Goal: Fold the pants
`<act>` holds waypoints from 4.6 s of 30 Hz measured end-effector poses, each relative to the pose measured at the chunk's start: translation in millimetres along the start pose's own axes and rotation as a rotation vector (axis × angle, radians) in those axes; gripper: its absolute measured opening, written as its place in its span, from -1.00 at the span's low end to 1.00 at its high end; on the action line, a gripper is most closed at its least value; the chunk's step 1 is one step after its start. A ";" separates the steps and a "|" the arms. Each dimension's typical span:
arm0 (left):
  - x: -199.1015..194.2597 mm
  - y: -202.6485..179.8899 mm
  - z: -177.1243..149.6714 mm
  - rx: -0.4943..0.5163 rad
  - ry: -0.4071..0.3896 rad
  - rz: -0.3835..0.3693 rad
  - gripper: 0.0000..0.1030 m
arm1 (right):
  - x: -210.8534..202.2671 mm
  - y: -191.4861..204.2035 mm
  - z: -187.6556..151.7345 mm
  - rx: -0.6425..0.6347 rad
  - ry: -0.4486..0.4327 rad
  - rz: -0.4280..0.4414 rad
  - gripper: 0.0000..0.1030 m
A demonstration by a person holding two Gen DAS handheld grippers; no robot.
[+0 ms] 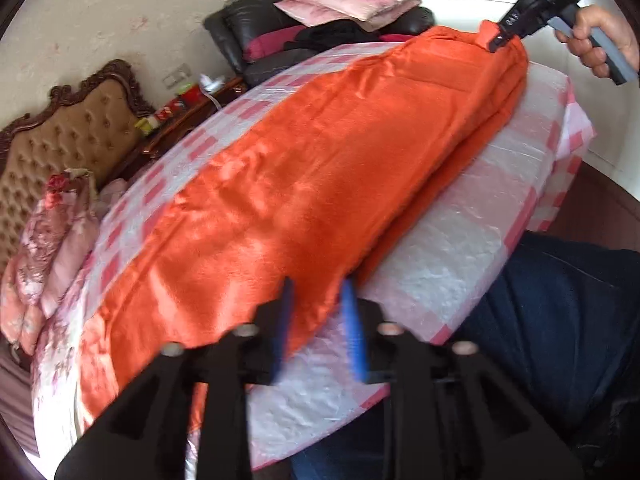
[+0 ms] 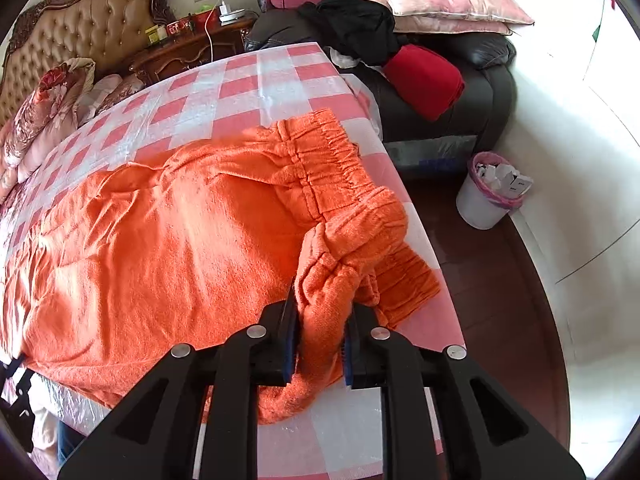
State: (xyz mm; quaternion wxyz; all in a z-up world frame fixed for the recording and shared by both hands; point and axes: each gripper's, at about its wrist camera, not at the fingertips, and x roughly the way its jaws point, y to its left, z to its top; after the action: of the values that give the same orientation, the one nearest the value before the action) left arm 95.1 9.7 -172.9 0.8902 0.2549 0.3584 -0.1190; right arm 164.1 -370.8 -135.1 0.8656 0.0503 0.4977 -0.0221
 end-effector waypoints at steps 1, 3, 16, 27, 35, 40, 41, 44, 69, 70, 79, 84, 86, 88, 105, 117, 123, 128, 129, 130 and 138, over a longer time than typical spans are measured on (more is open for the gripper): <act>-2.9 2.1 -2.2 -0.011 -0.004 0.008 0.01 | 0.3 -0.8 0.6 0.001 0.005 0.002 -0.60; -7.0 8.5 -8.6 -0.047 0.009 0.008 0.01 | -0.9 -3.2 0.7 0.008 0.023 0.008 -0.34; -9.1 189.8 -7.6 -0.470 -0.055 -0.188 -0.21 | -86.6 105.3 -30.7 -0.186 -0.091 0.101 0.24; 126.1 209.2 60.7 -0.182 0.140 -0.376 -0.62 | -21.4 232.2 -78.9 -0.345 0.037 0.126 0.09; 152.4 220.2 73.1 -0.182 0.166 -0.335 -0.99 | -16.4 238.3 -84.8 -0.366 0.031 0.100 0.26; 131.7 222.5 67.5 -0.225 0.125 -0.264 -0.29 | -16.4 235.8 -83.1 -0.369 0.038 0.078 0.44; 117.2 225.0 62.9 -0.241 0.095 -0.242 -0.14 | -17.6 234.1 -82.6 -0.363 0.045 0.087 0.44; 64.2 226.5 37.5 -0.352 0.017 -0.173 -0.12 | -22.5 222.0 -79.6 -0.337 0.002 0.072 0.45; 6.5 321.1 -164.2 -0.901 0.183 0.224 0.45 | -14.7 206.8 -75.1 -0.309 -0.013 -0.022 0.79; 2.5 328.7 -164.9 -0.925 0.191 0.293 0.44 | -21.0 201.7 -71.9 -0.316 -0.052 -0.054 0.79; 21.7 240.0 -46.1 -0.594 0.078 0.153 0.48 | -12.8 51.9 -4.7 0.056 -0.121 -0.190 0.76; 52.8 195.0 -29.7 -0.622 0.121 0.112 -0.01 | 1.4 17.5 -8.0 0.054 -0.090 -0.160 0.73; 53.6 193.2 -31.1 -0.665 0.112 0.104 -0.17 | -15.0 27.6 -1.9 0.035 -0.117 -0.160 0.71; 54.8 194.4 -28.0 -0.687 0.111 0.093 -0.20 | -35.1 44.5 14.7 0.007 -0.206 -0.100 0.71; 79.9 244.6 15.3 -0.661 0.113 0.090 -0.36 | 72.2 72.5 72.7 -0.132 -0.080 -0.183 0.90; 75.3 279.6 -45.5 -0.833 0.238 0.185 -0.20 | 78.4 71.5 82.7 -0.114 -0.075 -0.188 0.90; 39.1 321.8 -115.1 -0.926 0.252 0.309 -0.02 | 74.0 78.8 82.5 -0.125 -0.079 -0.247 0.90; 4.8 324.0 -134.2 -0.914 0.186 0.244 0.00 | 16.0 104.9 61.5 -0.157 -0.162 -0.200 0.90; 4.9 322.0 -137.6 -0.912 0.194 0.235 0.03 | 6.3 109.5 52.4 -0.150 -0.166 -0.209 0.90; 5.7 322.6 -144.2 -0.937 0.190 0.216 0.11 | 2.9 110.1 47.0 -0.133 -0.159 -0.204 0.90; 28.9 350.7 -164.3 -1.003 0.137 0.060 -0.29 | 28.5 118.4 2.5 -0.113 -0.007 -0.245 0.90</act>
State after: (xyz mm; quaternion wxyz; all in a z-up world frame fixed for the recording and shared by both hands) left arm 159.3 392.6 -164.6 0.8805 -0.1864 0.4217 0.1104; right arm 191.2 -253.0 -150.8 0.8597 -0.0599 0.4974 -0.0998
